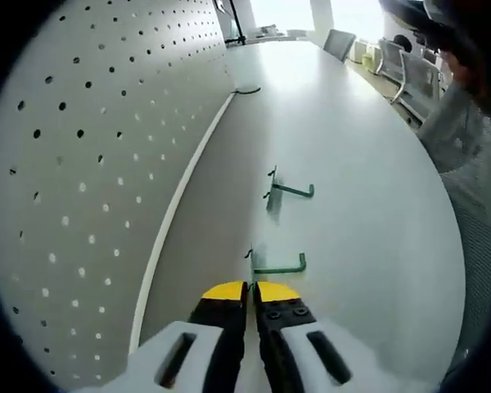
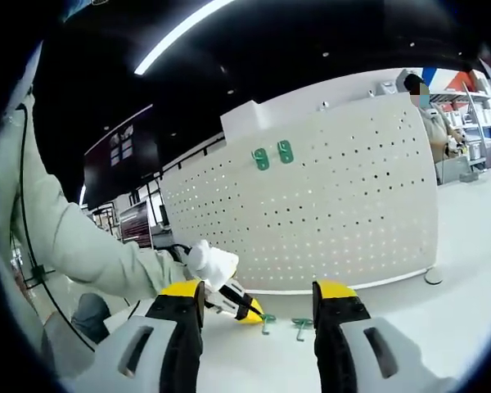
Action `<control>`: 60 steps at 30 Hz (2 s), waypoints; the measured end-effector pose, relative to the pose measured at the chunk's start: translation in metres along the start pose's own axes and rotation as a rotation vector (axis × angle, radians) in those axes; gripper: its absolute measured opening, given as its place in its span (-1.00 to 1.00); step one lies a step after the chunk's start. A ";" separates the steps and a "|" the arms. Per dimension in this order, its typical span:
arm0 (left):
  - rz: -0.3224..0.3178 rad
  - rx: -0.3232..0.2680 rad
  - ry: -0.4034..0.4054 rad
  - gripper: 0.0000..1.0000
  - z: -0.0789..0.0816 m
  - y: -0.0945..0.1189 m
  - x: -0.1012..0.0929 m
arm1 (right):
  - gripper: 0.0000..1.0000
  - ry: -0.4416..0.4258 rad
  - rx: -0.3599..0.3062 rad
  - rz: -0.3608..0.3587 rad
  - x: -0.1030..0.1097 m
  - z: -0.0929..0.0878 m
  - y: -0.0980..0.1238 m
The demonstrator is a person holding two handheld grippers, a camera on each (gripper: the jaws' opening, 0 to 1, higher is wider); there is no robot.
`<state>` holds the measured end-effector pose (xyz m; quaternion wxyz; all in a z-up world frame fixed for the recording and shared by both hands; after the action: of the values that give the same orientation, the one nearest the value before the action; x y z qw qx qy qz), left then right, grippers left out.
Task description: Insert the hook assembly into the mounting plate slot until the hook locks in place.
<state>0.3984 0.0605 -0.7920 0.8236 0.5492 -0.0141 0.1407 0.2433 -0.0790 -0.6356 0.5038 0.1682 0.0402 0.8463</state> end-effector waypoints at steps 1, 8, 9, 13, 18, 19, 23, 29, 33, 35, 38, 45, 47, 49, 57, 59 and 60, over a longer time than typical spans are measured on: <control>0.000 0.000 0.006 -0.91 0.000 0.000 0.000 | 0.02 0.000 0.001 0.000 0.000 0.000 0.000; 0.018 -0.014 0.009 -0.93 -0.001 0.001 0.000 | 0.02 0.001 -0.002 0.000 0.000 0.001 0.000; 0.027 -0.017 0.008 -0.93 -0.002 0.002 0.000 | 0.02 0.003 -0.002 -0.001 0.000 0.001 0.000; 0.052 -0.027 0.021 -0.93 -0.006 0.004 0.001 | 0.01 0.002 -0.003 -0.002 0.000 0.001 0.000; 0.085 -0.067 0.059 -0.94 -0.006 0.011 0.005 | 0.01 0.003 0.001 0.001 0.000 0.000 0.000; 0.099 -0.080 0.069 -0.94 -0.006 0.014 0.007 | 0.01 0.004 0.002 0.002 0.000 0.000 0.000; 0.124 -0.101 0.091 -0.94 -0.006 0.020 0.011 | 0.01 0.002 0.006 0.003 0.000 0.000 -0.001; 0.154 -0.133 0.117 -0.94 -0.007 0.031 0.013 | 0.00 0.017 0.013 0.005 0.002 -0.002 -0.002; 0.172 -0.159 0.144 -0.94 -0.006 0.038 0.013 | 0.00 0.030 0.019 0.007 0.003 -0.003 -0.002; 0.175 -0.176 0.165 -0.94 -0.006 0.041 0.012 | 0.00 0.027 0.020 0.008 0.003 -0.003 -0.002; 0.187 -0.213 0.205 -0.94 -0.003 0.048 0.012 | 0.00 0.028 0.022 0.006 0.003 -0.003 -0.003; 0.227 -0.277 0.232 -0.94 0.006 0.068 0.012 | -0.01 0.040 0.026 0.007 0.003 -0.003 -0.003; 0.238 -0.296 0.237 -0.94 0.008 0.076 0.013 | -0.01 0.040 0.023 0.004 0.003 -0.003 -0.002; 0.252 -0.313 0.234 -0.94 0.011 0.084 0.012 | -0.01 0.041 0.022 0.005 0.003 -0.003 -0.002; 0.286 -0.386 0.250 -0.94 0.020 0.109 0.009 | -0.01 0.053 0.013 0.005 0.005 -0.001 -0.001; 0.292 -0.409 0.260 -0.94 0.023 0.116 0.006 | -0.02 0.054 0.013 0.008 0.005 -0.001 -0.001; 0.294 -0.415 0.262 -0.94 0.024 0.118 0.005 | -0.02 0.054 0.013 0.008 0.006 -0.001 -0.001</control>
<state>0.3771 0.0820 -0.6754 0.8840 0.3380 -0.0157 0.3226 0.2418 -0.0734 -0.6354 0.4981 0.1486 0.0587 0.8523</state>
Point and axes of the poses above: the point that each gripper's makers call its tool centre point, and the gripper's own axes: y roughly backward along the fingers, x roughly to its left, z roughly out of its top, the point moved 4 cm from there along y, roughly backward along the fingers, and after that the axes turned 11 degrees about x, right-handed, at the moved point
